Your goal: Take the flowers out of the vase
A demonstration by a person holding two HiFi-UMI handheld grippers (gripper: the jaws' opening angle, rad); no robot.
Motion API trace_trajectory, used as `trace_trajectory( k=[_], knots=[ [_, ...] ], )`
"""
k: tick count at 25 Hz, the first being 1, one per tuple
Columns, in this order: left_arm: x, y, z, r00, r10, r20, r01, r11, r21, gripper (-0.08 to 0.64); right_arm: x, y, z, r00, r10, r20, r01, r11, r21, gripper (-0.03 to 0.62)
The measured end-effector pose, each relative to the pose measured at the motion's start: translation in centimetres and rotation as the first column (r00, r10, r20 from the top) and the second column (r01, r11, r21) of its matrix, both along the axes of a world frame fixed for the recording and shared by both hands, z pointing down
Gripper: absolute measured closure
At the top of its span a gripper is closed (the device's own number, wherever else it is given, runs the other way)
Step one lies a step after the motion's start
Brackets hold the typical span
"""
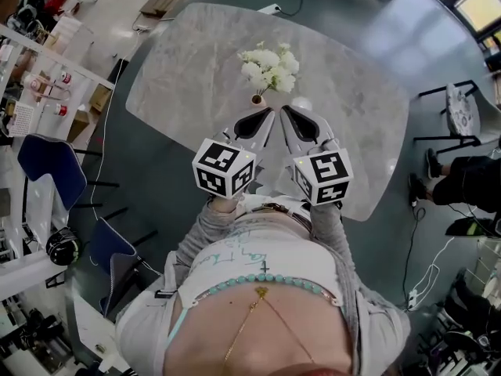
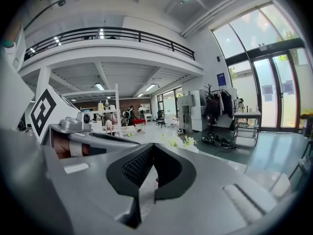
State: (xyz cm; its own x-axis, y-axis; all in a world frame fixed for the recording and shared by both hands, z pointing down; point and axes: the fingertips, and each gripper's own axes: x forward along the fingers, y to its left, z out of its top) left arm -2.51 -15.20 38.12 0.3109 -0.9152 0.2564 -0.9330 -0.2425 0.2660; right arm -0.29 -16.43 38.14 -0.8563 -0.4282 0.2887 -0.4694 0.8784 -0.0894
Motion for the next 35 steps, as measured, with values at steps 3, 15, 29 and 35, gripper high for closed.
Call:
trace_trajectory(
  k=[3,15,29,35],
  knots=[
    [1.5,-0.8,-0.1,0.998,0.057,0.0,-0.057,0.998,0.003,0.56,1.3,-0.7,0.0,0.999,0.045,-0.002,-0.045,0.999,-0.001,0.565],
    [2.0,-4.0,-1.2,0.972,0.233,-0.008,-0.233,0.972,0.027,0.56,2.4,-3.9,-0.5,0.971,0.237,-0.001,-0.237,0.971,0.002,0.565],
    [-2.7,-5.2,-0.4,0.915,0.402,-0.025,-0.403,0.915,-0.003,0.56,-1.8,-5.3,0.5,0.912,0.411,-0.016,-0.411,0.911,-0.023,0.565],
    [-4.8,-5.2,0.5,0.892,0.451,-0.029,-0.451,0.892,-0.013,0.56,-3.1,-5.4,1.5,0.883,0.468,-0.032,-0.469,0.883,-0.035,0.565]
  ],
)
